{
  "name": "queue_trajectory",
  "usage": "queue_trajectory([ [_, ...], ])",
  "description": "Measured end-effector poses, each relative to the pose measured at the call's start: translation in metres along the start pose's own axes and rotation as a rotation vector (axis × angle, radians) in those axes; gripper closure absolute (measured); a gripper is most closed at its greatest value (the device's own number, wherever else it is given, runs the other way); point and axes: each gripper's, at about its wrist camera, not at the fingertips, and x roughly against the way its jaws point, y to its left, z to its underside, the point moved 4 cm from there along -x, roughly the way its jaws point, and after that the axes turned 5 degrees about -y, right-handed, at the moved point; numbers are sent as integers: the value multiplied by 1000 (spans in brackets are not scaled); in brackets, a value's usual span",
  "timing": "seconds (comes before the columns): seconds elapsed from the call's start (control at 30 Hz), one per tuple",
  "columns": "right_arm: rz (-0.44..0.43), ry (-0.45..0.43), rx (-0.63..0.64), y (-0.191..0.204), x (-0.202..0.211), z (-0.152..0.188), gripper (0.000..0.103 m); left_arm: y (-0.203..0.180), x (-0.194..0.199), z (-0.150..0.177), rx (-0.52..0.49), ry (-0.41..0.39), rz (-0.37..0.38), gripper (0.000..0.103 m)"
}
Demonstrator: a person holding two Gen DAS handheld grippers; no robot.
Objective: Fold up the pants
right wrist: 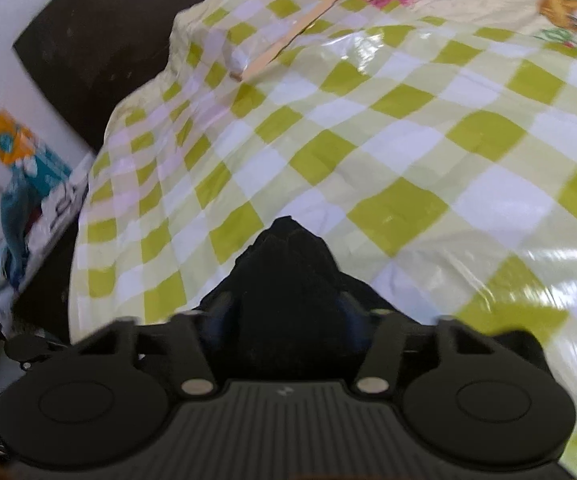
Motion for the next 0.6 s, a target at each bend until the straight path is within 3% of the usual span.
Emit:
queue_trajectory([
  [0.03, -4, -16, -27, -2, 7, 2, 73, -4, 2, -3, -22, -4, 1, 74],
  [0.1, -28, -34, -70, -5, 18, 4, 81, -13, 3, -4, -70, -10, 2, 74],
  [0.2, -16, -48, -58, -4, 25, 6, 79, -16, 0, 0, -79, 5, 5, 74],
  [0.27, -28, -40, -32, -1, 24, 4, 72, -15, -5, 3, -85, 14, 11, 71],
  [0.33, -52, -23, 18, 3, 20, 0, 44, -11, -11, 6, -71, 22, 20, 67],
  [0.4, -70, -17, 61, 5, 11, -5, 28, -7, -14, 6, -49, 28, 40, 63],
  [0.5, -99, 4, 74, 2, -8, -11, 28, -3, -18, 6, -46, 30, 41, 62],
  [0.6, -102, 46, 38, 2, -23, -7, 55, -6, -17, 6, -78, 37, 37, 71],
])
